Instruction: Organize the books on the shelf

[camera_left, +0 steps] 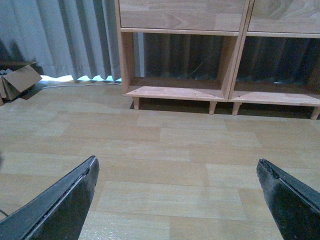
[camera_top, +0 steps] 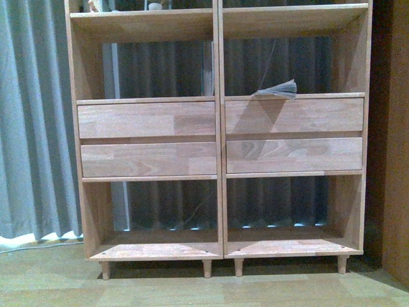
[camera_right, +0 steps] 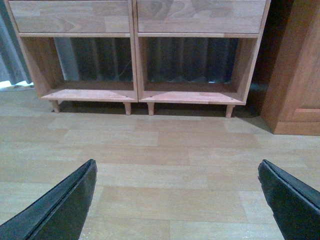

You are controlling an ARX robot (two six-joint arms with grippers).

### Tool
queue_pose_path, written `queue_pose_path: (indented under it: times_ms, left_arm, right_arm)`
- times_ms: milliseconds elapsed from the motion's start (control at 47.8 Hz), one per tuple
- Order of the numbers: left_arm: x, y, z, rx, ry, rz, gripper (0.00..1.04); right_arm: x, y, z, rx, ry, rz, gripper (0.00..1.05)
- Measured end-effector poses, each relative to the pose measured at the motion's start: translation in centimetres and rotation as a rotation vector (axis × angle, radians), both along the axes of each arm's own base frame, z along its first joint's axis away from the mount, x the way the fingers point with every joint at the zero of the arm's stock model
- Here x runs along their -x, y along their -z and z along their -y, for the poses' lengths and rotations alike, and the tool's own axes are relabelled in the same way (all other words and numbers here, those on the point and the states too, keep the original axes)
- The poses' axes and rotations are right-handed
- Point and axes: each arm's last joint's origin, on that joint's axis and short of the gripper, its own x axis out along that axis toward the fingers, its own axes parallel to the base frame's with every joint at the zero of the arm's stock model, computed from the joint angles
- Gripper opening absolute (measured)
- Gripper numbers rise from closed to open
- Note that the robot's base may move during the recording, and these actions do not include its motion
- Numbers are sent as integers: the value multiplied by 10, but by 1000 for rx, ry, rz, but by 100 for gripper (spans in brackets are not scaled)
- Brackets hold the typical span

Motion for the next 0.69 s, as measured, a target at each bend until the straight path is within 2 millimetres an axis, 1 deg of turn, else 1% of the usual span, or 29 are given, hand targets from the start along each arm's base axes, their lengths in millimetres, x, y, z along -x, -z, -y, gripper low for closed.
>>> queue_pose_path:
  times_ms: [690]
  left_arm:
    - [0, 0, 0, 0, 0, 0, 97]
  right_arm:
    - [0, 0, 0, 0, 0, 0, 98]
